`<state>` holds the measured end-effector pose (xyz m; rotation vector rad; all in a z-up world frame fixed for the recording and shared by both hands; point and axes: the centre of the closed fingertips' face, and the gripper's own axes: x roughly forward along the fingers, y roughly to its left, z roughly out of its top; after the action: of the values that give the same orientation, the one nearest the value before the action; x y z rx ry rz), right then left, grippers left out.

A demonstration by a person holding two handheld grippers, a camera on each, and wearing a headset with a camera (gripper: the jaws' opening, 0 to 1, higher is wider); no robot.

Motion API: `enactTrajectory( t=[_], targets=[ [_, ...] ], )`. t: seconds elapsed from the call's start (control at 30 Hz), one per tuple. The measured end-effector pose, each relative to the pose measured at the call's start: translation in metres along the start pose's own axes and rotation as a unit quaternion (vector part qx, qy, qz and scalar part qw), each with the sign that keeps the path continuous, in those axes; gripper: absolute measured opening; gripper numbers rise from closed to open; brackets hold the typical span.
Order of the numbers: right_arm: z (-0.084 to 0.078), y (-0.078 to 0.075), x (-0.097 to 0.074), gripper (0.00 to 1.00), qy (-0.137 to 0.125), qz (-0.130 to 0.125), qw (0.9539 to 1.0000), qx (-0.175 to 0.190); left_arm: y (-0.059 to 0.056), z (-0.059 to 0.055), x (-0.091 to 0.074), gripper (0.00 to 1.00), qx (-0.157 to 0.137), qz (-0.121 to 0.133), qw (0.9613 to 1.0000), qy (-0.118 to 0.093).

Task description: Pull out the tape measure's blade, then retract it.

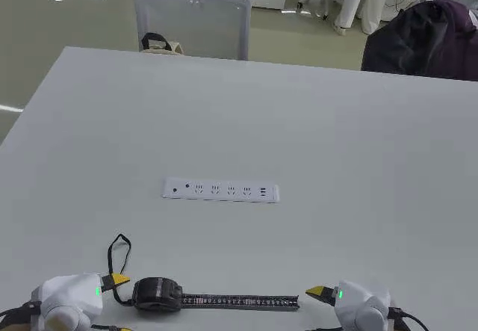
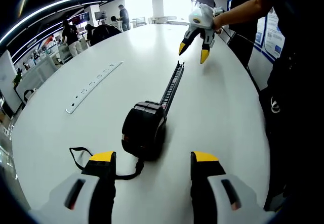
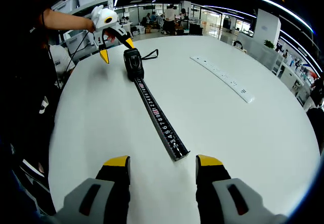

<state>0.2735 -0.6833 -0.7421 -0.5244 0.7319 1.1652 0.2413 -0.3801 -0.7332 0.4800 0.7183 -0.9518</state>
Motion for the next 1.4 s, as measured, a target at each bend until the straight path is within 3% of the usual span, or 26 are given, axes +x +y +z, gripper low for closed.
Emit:
enactTrajectory(
  t=[0.3,0.5,0.6,0.7,1.07,1.4],
  targets=[
    [0.002,0.021,-0.022,0.63,-0.021,-0.042,0.9977,0.048,-0.019,0.002,-0.020,0.66,-0.054,0.032,0.9977,-0.028],
    [0.002,0.034,-0.034,0.70,-0.028,-0.068,0.9938,0.083,-0.031,-0.003,-0.028,0.73,-0.077,0.053,0.9952,-0.030],
    [0.001,0.039,-0.037,0.73,-0.031,-0.081,0.9919,0.093,-0.035,-0.003,-0.033,0.75,-0.094,0.064,0.9929,-0.035],
    [0.002,0.043,-0.043,0.77,-0.042,-0.099,0.9881,0.110,-0.037,-0.003,-0.040,0.78,-0.119,0.084,0.9882,-0.047],
    [0.007,0.055,-0.060,0.82,-0.063,-0.136,0.9798,0.133,-0.052,0.002,-0.053,0.87,-0.147,0.119,0.9800,-0.061],
    [0.008,0.065,-0.067,0.87,-0.074,-0.152,0.9745,0.147,-0.061,0.009,-0.060,0.96,-0.168,0.143,0.9728,-0.071]
  ],
)
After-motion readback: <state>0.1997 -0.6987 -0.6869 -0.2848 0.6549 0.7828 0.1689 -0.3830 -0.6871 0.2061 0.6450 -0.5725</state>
